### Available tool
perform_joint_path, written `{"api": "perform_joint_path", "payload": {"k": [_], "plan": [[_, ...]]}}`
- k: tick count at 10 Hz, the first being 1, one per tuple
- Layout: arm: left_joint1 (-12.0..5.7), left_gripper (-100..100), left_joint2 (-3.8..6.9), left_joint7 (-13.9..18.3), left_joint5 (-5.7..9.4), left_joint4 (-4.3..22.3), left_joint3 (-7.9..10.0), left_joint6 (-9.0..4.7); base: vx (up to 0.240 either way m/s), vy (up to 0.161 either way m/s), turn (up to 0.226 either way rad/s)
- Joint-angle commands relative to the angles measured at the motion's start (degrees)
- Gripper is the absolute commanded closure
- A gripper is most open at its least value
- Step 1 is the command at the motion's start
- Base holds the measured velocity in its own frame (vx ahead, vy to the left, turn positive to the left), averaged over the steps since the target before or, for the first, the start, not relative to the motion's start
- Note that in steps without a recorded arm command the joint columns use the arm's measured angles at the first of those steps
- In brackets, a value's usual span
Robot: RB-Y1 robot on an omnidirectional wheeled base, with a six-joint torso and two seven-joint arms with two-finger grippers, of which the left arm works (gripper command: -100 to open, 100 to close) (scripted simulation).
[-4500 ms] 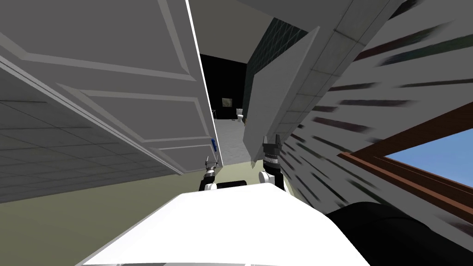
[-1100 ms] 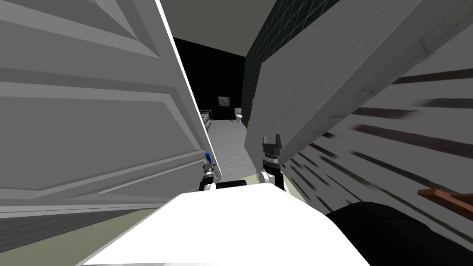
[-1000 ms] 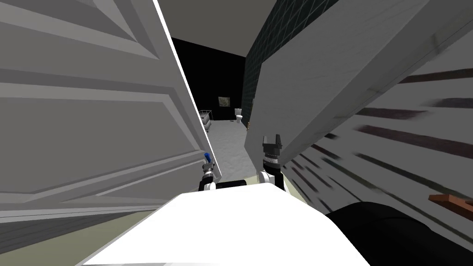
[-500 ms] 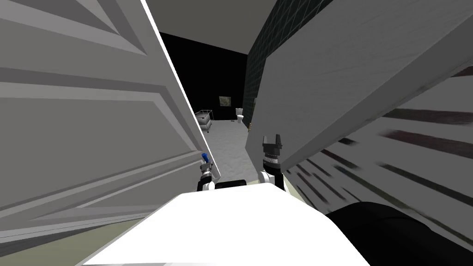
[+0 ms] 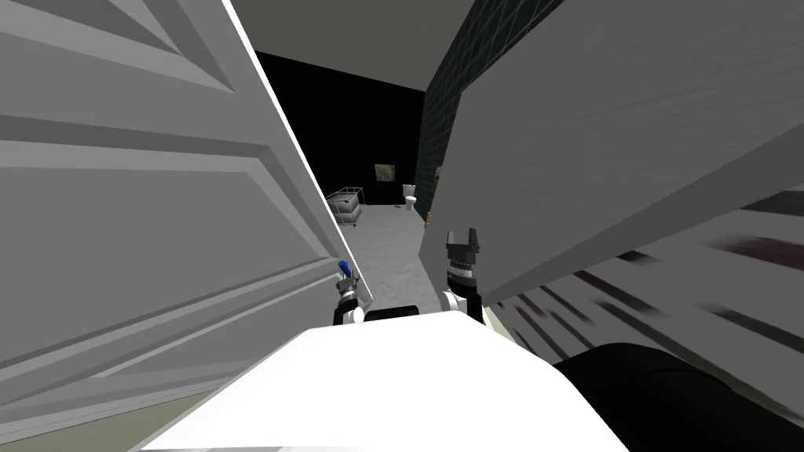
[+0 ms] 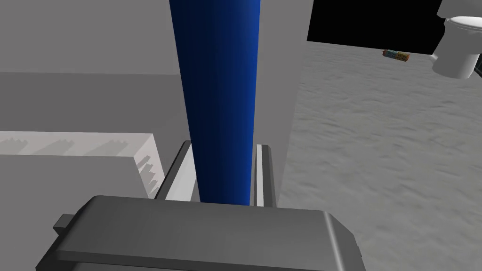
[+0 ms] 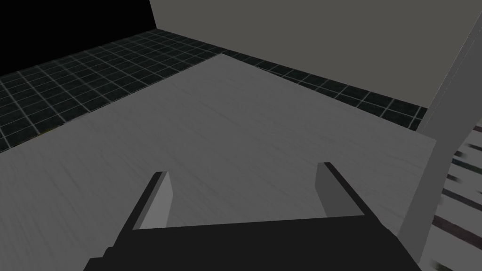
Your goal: Push the door open
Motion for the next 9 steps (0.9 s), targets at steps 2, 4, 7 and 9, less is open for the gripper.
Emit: {"api": "perform_joint_path", "payload": {"k": [2, 4, 7, 9], "plan": [[0.24, 100, 0.53, -0.8, 1.04, -0.8, 2.44, -0.23, 0.143, -0.018, 0.054], [0.06, 100, 0.2, -1.1, 1.61, -0.5, 3.73, -0.47, 0.173, -0.012, 0.074], [-0.15, 100, -0.28, -1.5, 2.29, -0.1, 5.26, -0.76, 0.197, -0.041, 0.059], [-0.27, 100, -0.62, -1.7, 2.66, 0.1, 6.09, -0.92, 0.188, -0.02, 0.046]]}}
